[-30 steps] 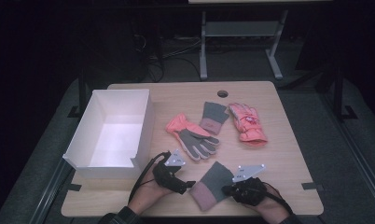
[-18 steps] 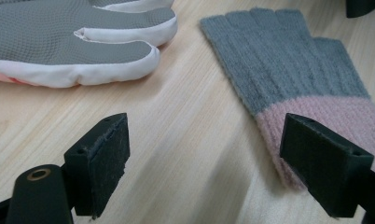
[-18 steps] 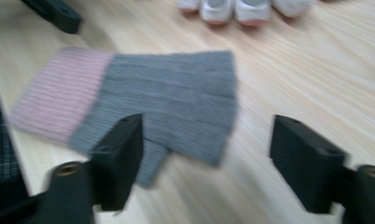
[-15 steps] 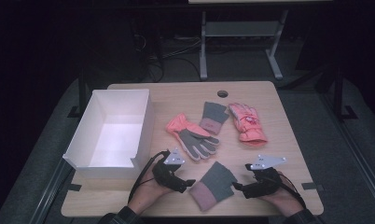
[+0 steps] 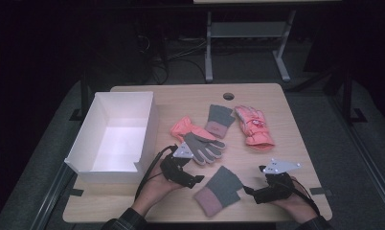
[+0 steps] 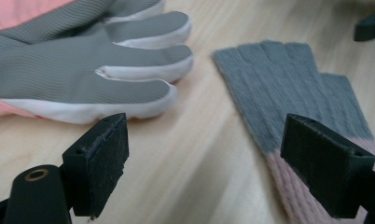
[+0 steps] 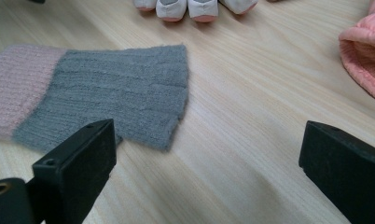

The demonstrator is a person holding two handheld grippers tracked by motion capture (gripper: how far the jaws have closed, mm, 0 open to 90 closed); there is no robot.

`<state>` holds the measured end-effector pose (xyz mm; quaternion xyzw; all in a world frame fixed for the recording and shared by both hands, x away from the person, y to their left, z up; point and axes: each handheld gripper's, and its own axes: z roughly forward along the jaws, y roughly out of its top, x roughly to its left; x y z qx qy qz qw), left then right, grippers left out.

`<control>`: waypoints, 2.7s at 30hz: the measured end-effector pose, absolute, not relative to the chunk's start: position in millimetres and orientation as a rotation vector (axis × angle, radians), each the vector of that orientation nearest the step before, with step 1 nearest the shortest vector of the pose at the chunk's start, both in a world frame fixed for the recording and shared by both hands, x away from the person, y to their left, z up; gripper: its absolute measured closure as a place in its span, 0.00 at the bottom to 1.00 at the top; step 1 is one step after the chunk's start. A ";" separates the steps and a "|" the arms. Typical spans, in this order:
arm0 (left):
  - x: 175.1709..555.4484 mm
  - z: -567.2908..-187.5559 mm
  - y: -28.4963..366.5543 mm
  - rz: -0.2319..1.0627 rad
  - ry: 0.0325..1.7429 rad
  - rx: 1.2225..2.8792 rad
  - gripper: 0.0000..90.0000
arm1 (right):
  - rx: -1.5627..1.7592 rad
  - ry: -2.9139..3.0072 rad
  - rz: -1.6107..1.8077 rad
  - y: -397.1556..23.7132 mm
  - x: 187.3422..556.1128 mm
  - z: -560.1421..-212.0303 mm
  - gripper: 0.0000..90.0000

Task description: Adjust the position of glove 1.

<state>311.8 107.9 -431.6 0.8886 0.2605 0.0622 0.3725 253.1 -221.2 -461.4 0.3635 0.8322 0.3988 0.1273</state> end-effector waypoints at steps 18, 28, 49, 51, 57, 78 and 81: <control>370.7 -409.3 78.0 0.233 0.744 2.242 0.18 | 1.064 2.412 1.158 -222.2 253.8 -459.5 0.04; 399.8 -402.4 59.4 0.265 0.746 2.238 0.25 | 1.067 2.405 1.166 -222.5 253.4 -458.4 0.04; 479.4 -415.2 7.5 0.295 0.869 2.260 0.62 | 1.060 2.402 1.190 -223.4 253.6 -456.6 0.04; 485.7 -420.3 5.3 0.274 0.896 2.254 0.62 | 1.060 2.402 1.191 -223.8 253.8 -456.5 0.04; 500.2 -434.0 -3.4 0.292 0.944 2.303 0.66 | 1.062 2.397 1.197 -224.2 254.1 -456.2 0.04; 510.8 -451.8 -13.4 0.271 0.955 2.396 0.88 | 1.063 2.396 1.199 -223.8 254.1 -456.1 0.04; 510.7 -451.2 -14.3 0.268 0.947 2.411 0.93 | 1.062 2.399 1.194 -223.7 254.1 -456.1 0.04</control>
